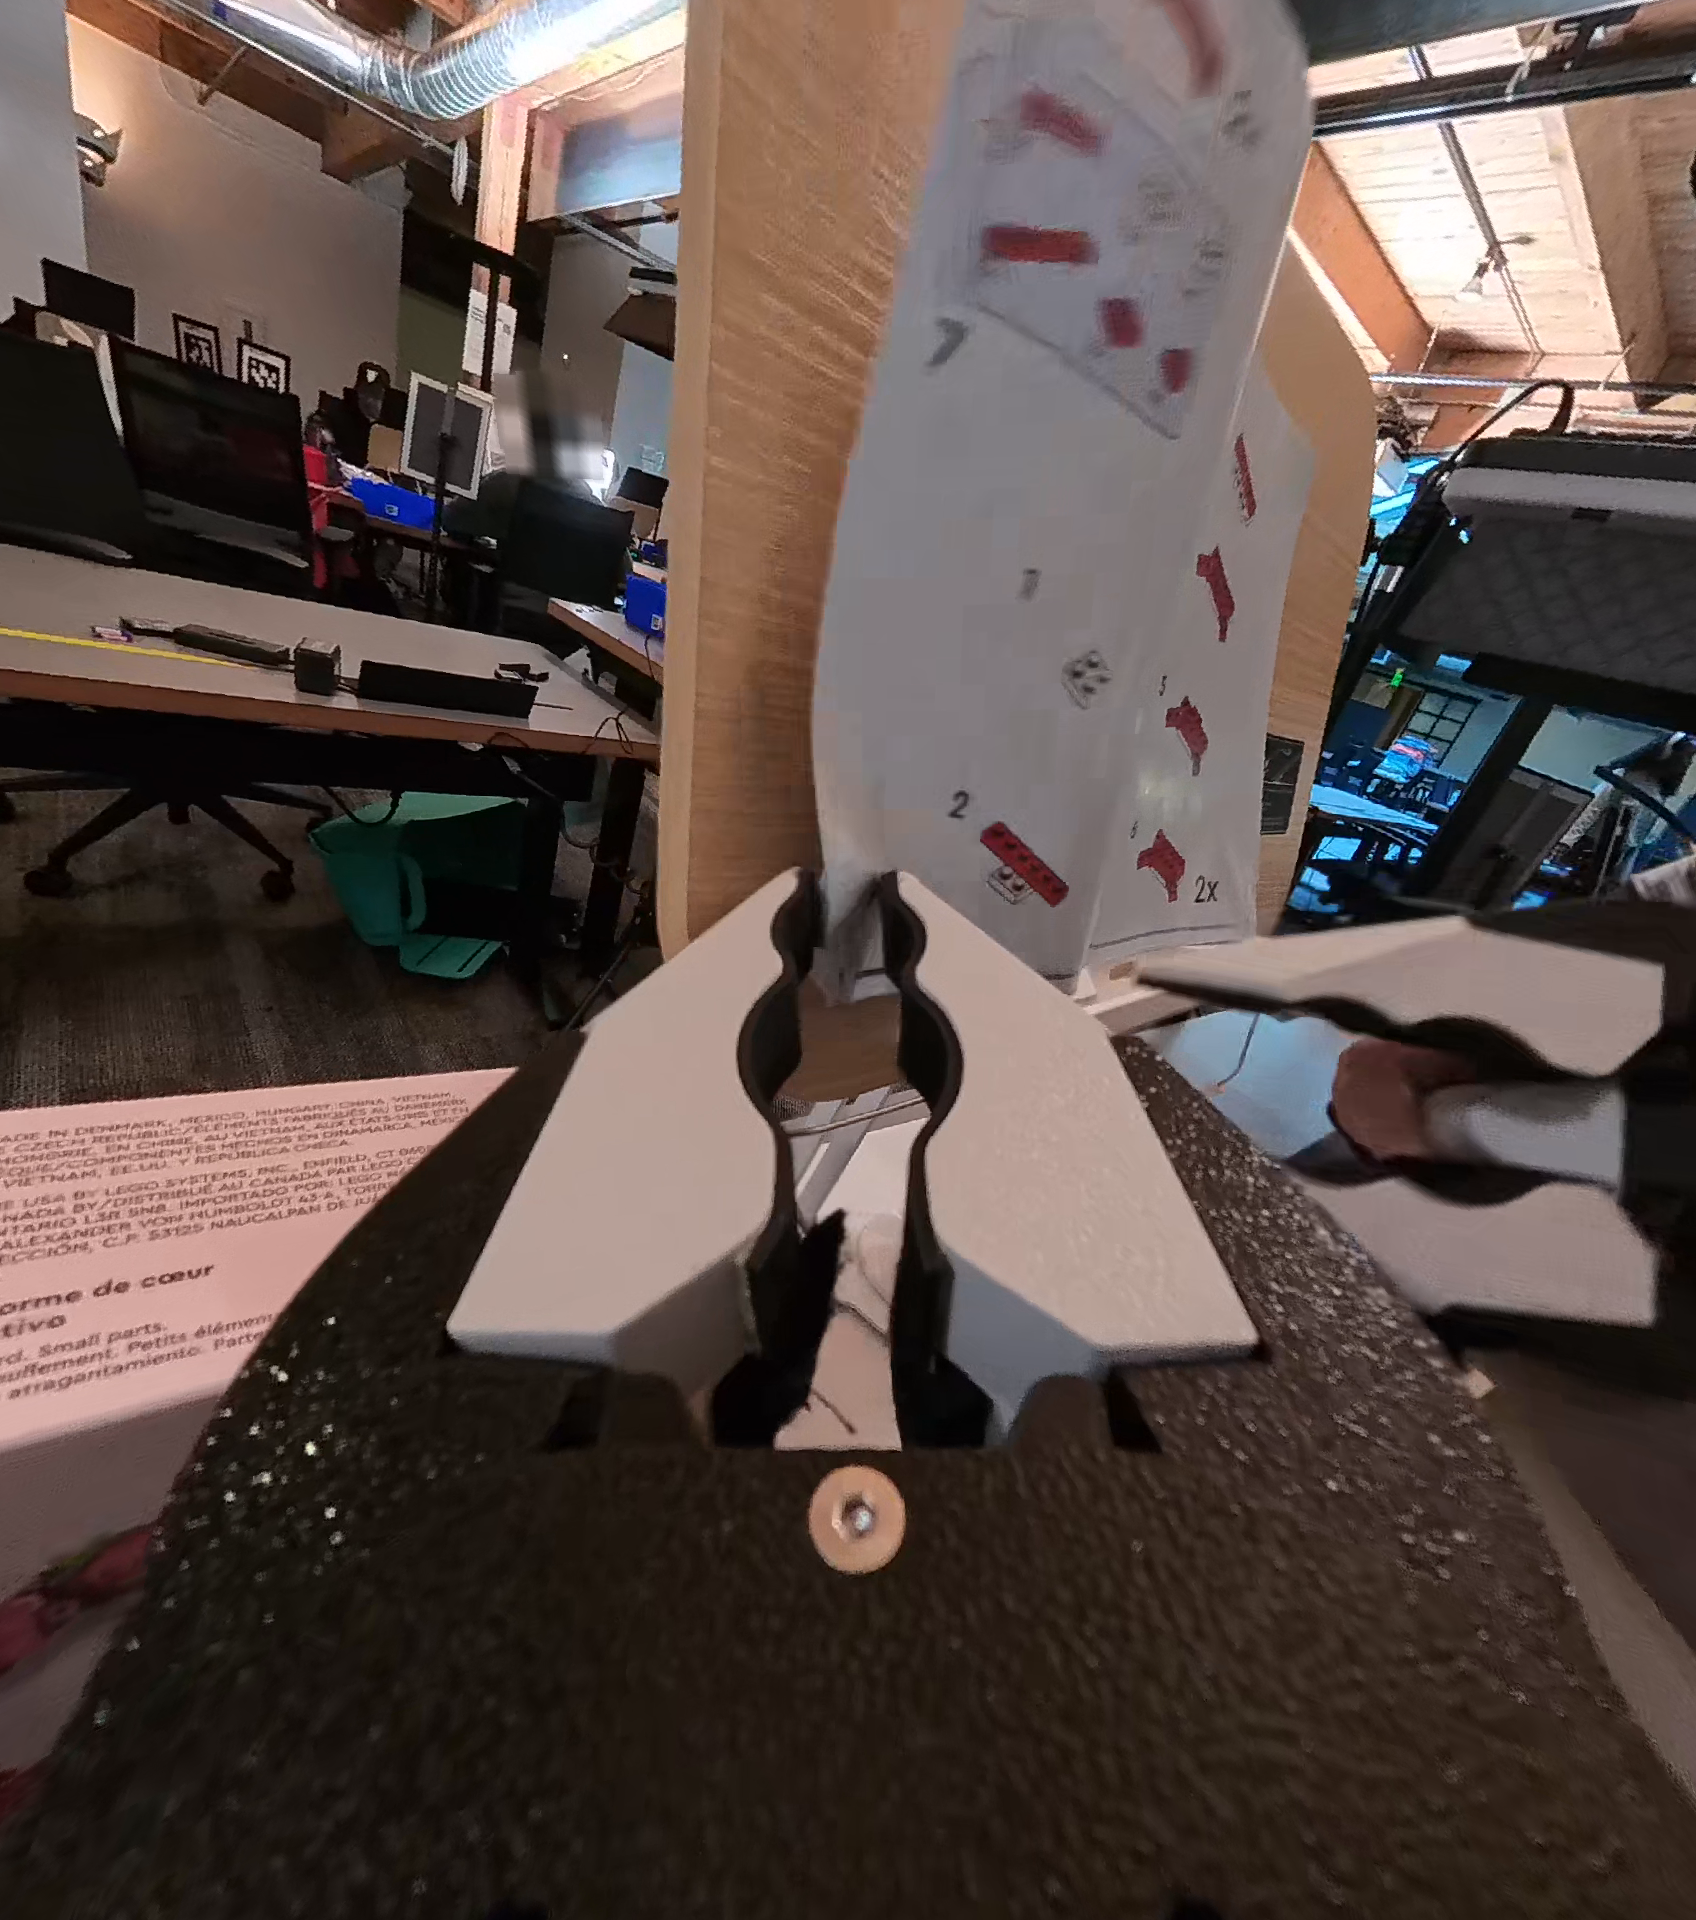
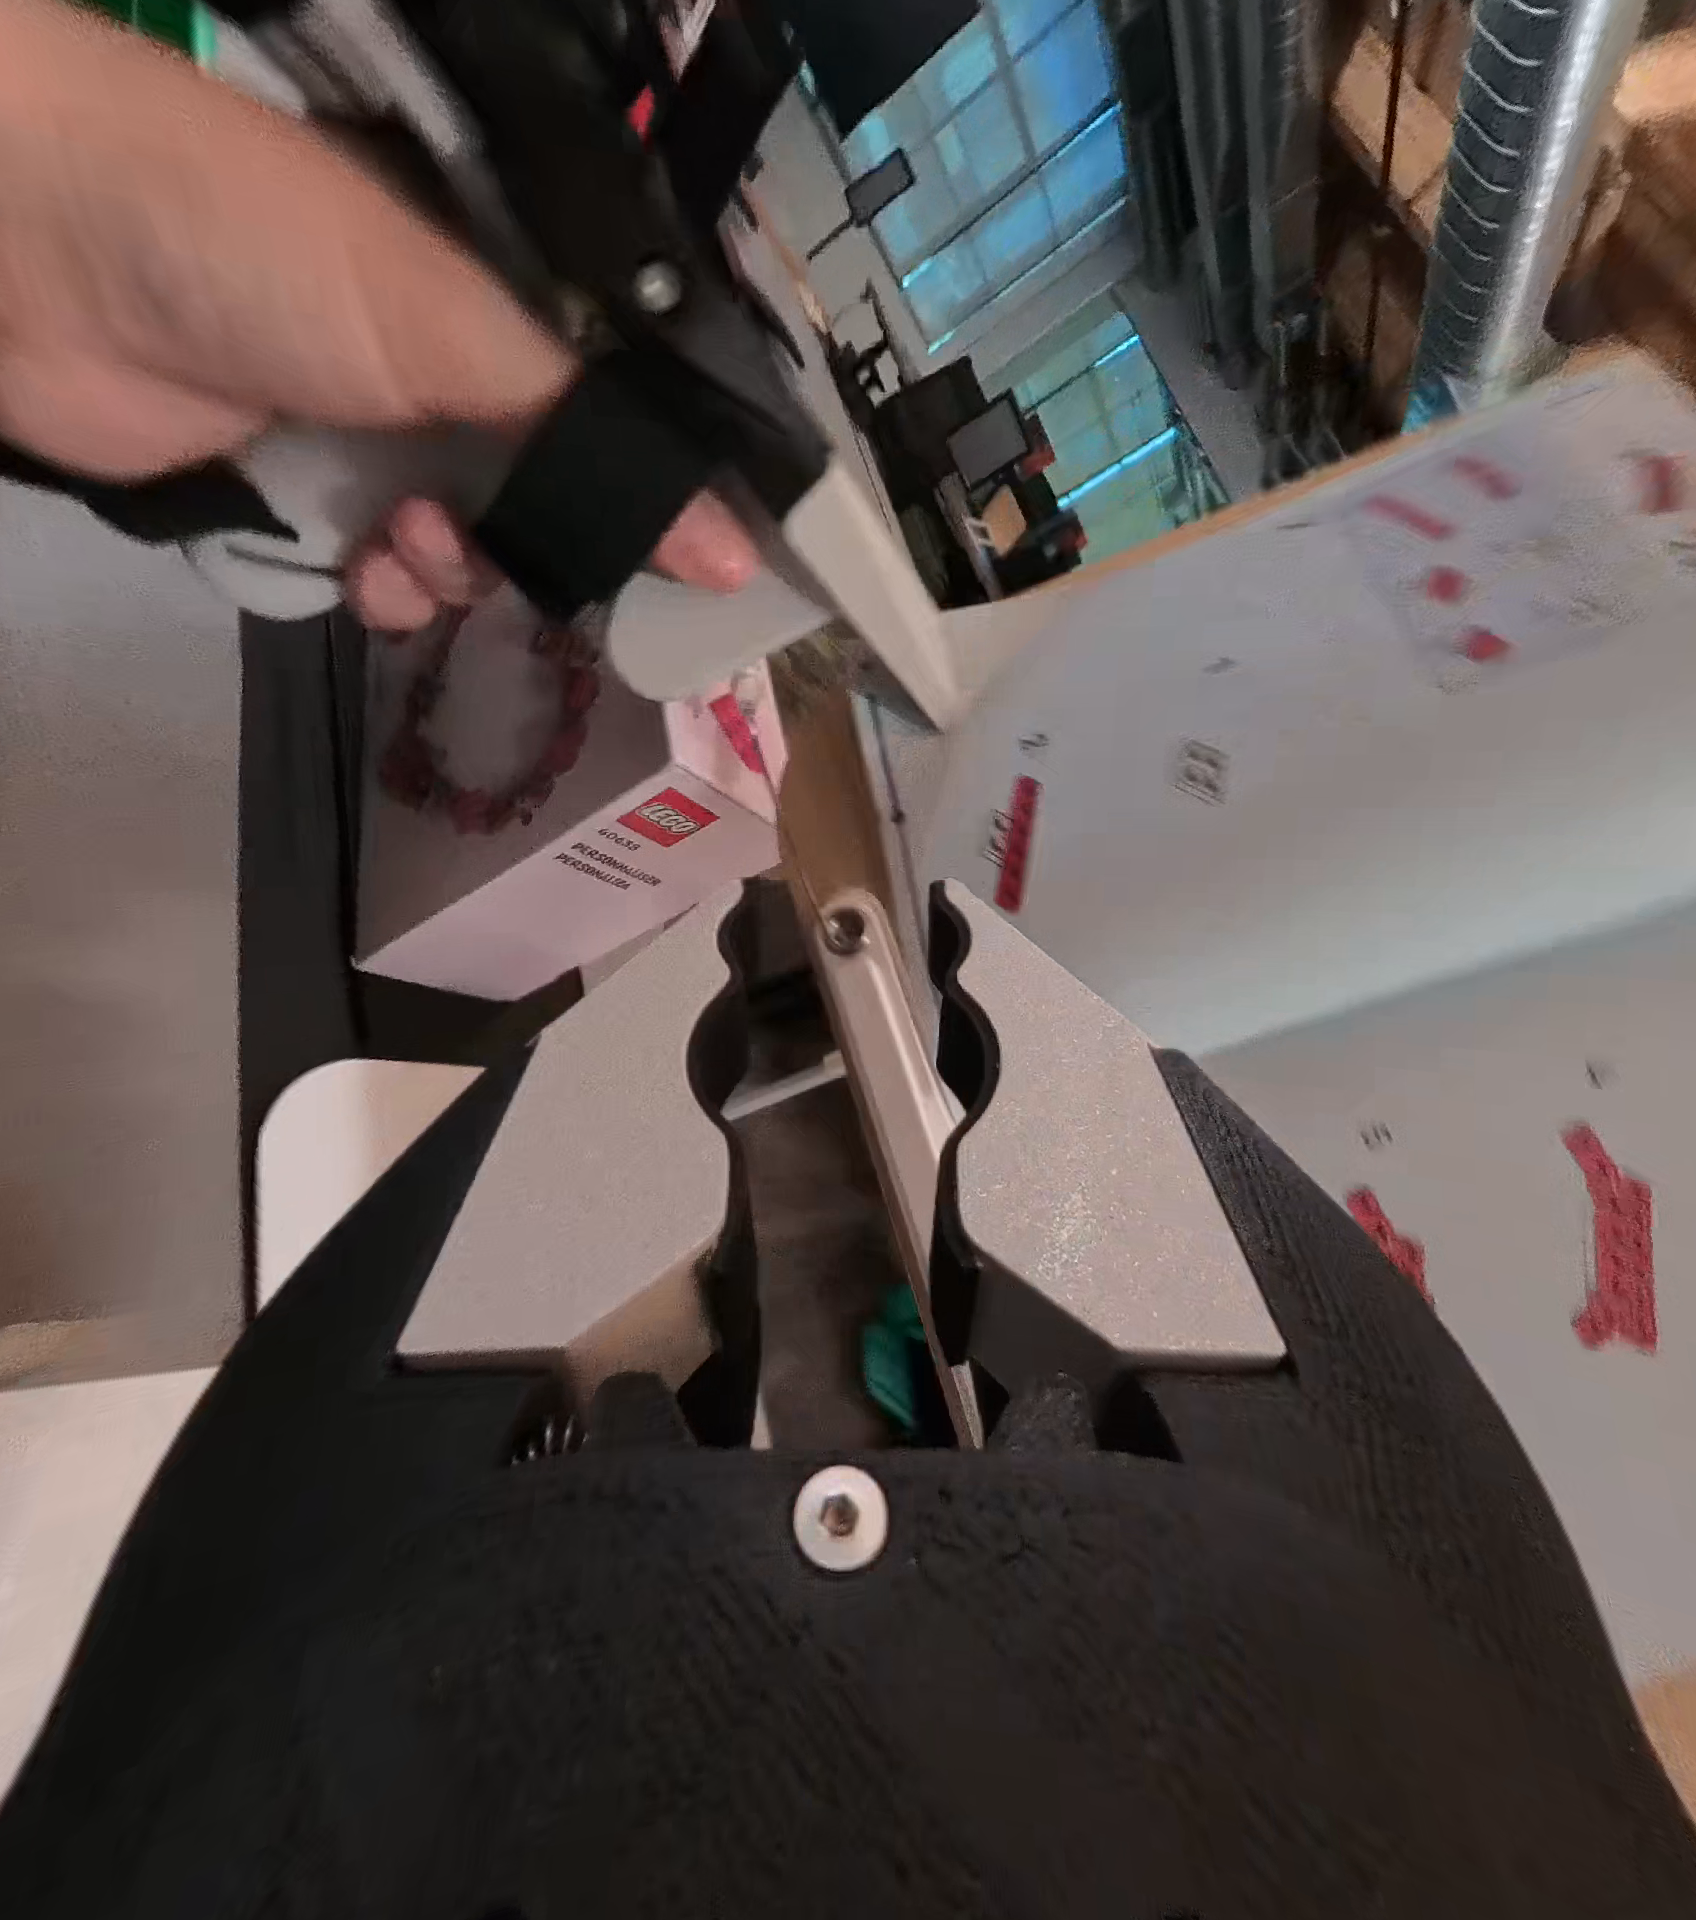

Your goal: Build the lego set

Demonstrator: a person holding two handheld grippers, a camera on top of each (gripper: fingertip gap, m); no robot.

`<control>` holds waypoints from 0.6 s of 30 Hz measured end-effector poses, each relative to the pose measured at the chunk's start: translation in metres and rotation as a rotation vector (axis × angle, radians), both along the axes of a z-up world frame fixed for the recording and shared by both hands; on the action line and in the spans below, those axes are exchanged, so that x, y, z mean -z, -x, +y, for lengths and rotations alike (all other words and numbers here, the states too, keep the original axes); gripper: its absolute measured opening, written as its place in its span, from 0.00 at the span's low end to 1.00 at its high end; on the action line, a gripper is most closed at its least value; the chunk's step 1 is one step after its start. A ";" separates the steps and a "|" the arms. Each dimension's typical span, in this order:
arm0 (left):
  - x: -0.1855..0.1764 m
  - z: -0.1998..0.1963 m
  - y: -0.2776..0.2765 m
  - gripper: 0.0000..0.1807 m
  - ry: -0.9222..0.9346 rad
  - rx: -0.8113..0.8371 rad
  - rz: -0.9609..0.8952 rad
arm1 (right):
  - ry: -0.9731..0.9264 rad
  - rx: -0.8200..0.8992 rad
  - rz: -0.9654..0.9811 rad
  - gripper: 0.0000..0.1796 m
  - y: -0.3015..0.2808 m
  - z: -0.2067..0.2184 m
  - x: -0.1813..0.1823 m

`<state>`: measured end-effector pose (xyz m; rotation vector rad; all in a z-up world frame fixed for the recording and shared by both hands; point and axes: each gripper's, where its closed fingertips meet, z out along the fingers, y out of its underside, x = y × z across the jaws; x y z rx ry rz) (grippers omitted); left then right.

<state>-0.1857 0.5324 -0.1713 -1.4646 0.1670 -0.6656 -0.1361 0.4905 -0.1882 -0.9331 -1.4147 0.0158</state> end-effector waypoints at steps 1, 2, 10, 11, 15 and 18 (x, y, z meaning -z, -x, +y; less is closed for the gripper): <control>0.000 -0.001 -0.001 0.02 -0.002 0.012 0.003 | -0.044 0.015 -0.043 0.17 0.009 0.001 0.007; -0.001 -0.002 -0.002 0.02 -0.004 0.028 0.005 | -0.088 0.035 -0.077 0.17 0.016 0.002 0.012; 0.002 -0.003 0.004 0.01 0.012 0.014 0.050 | -0.295 0.172 -0.143 0.05 0.038 0.020 0.023; 0.002 -0.003 0.006 0.01 0.010 0.012 0.055 | -0.313 0.185 -0.149 0.01 0.039 0.022 0.024; 0.007 0.000 0.011 0.00 0.005 -0.045 0.140 | -0.312 0.202 -0.119 0.00 0.039 0.024 0.022; 0.011 0.003 0.012 0.00 0.028 -0.057 0.153 | -0.310 0.189 -0.089 0.00 0.039 0.023 0.022</control>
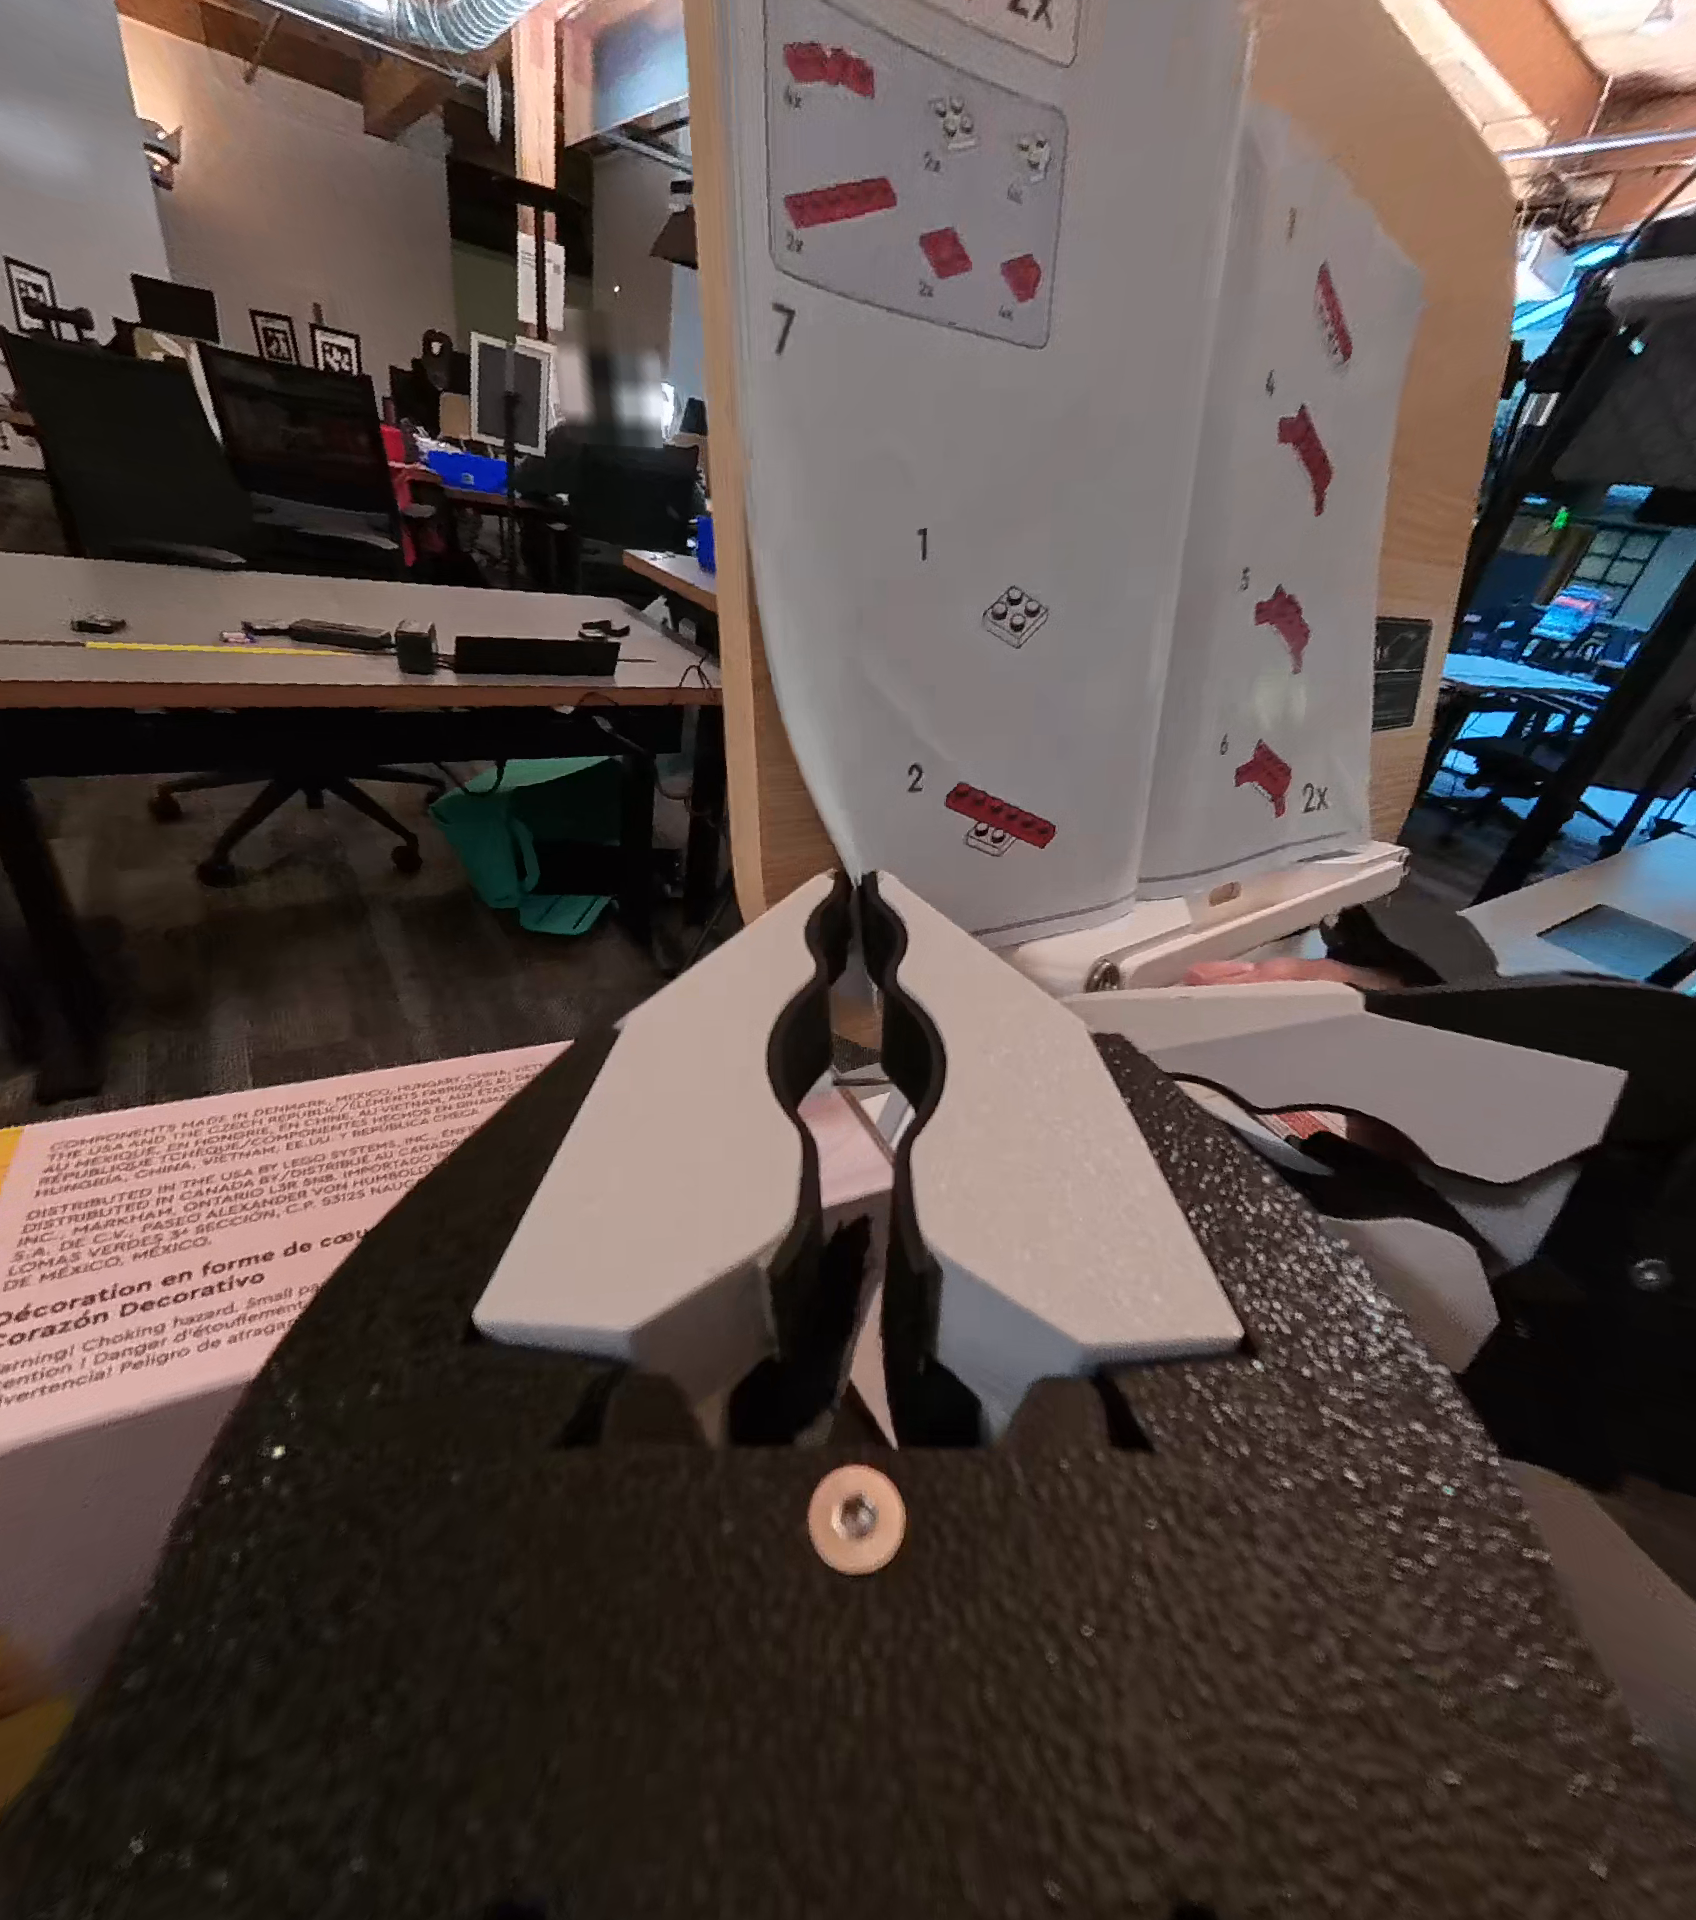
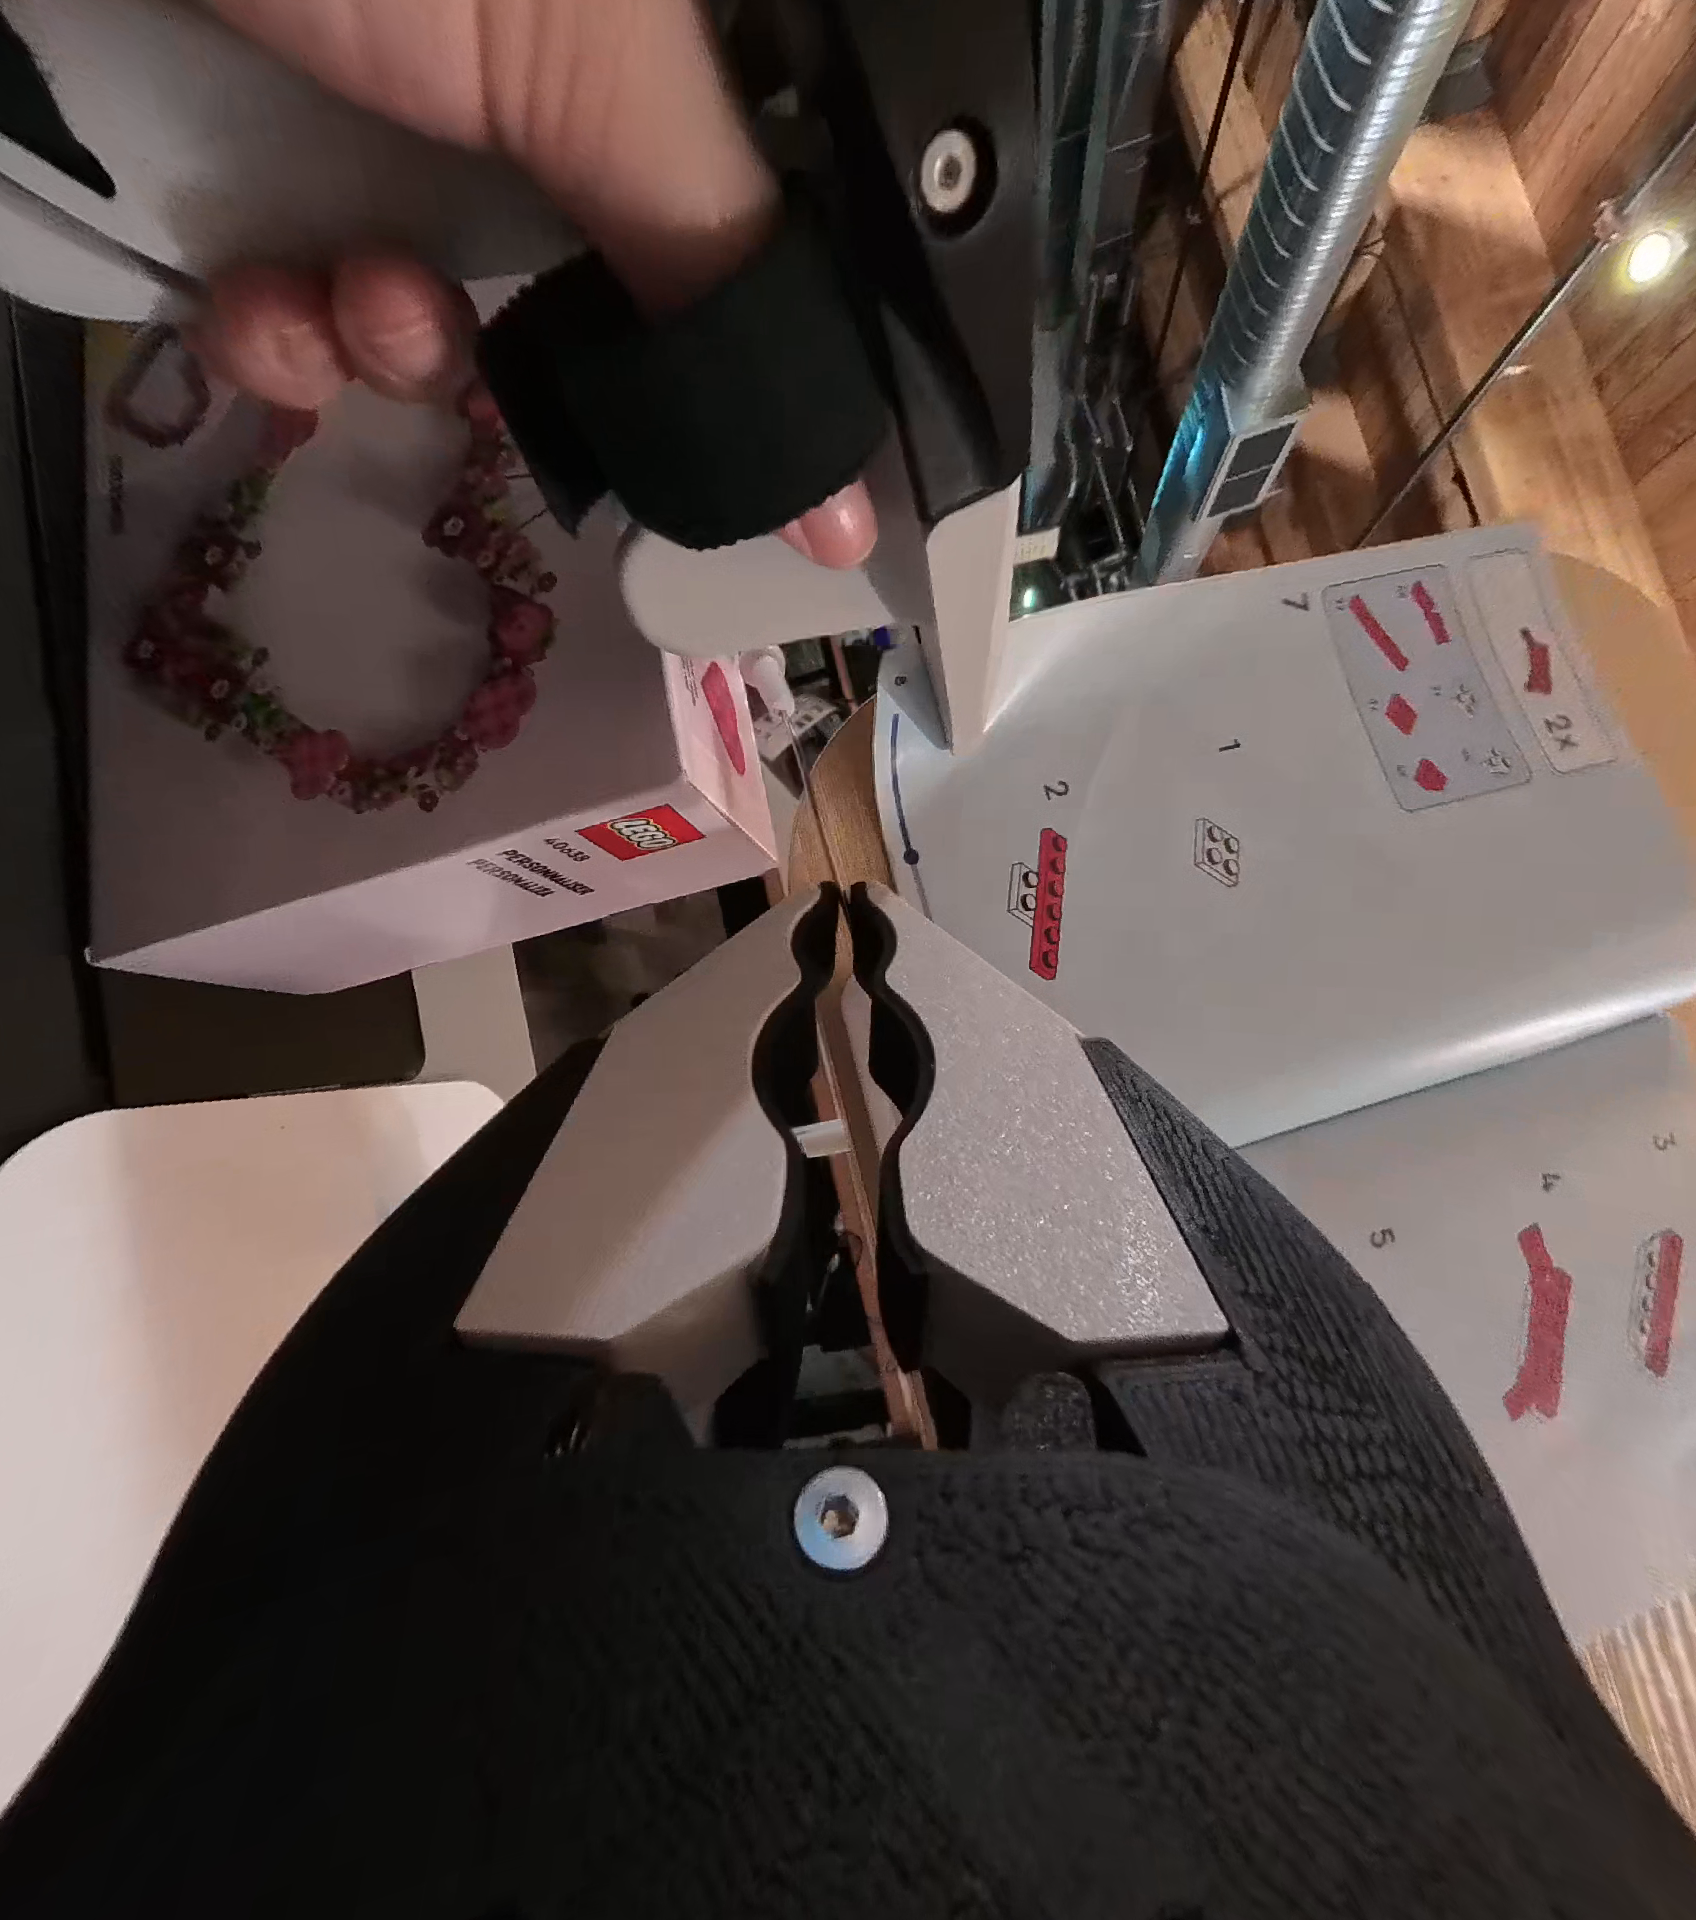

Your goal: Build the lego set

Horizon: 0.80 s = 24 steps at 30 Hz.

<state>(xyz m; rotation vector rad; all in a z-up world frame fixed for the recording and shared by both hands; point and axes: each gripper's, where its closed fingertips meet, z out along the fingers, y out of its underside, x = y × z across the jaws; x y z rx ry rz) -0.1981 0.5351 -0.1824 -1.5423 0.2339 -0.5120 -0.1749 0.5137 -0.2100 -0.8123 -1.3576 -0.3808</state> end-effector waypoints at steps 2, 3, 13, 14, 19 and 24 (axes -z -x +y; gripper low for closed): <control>-0.002 0.000 0.001 0.00 -0.002 0.003 -0.027 | -0.007 -0.018 0.026 0.00 0.000 -0.001 0.000; -0.003 0.000 0.003 0.00 -0.007 0.001 -0.045 | -0.001 -0.032 0.049 0.00 0.000 -0.001 0.000; -0.002 -0.001 0.007 0.00 0.009 0.049 -0.129 | -0.062 -0.059 0.088 0.09 0.004 -0.005 -0.003; -0.002 -0.001 0.007 0.00 0.009 0.053 -0.134 | -0.074 -0.071 0.057 0.11 0.009 -0.008 -0.001; -0.003 -0.002 0.009 0.00 0.009 0.065 -0.154 | -0.152 0.033 -0.109 0.05 0.027 0.001 0.007; -0.003 -0.002 0.007 0.00 0.023 0.094 -0.205 | -0.219 0.084 -0.071 0.00 0.027 0.005 0.001</control>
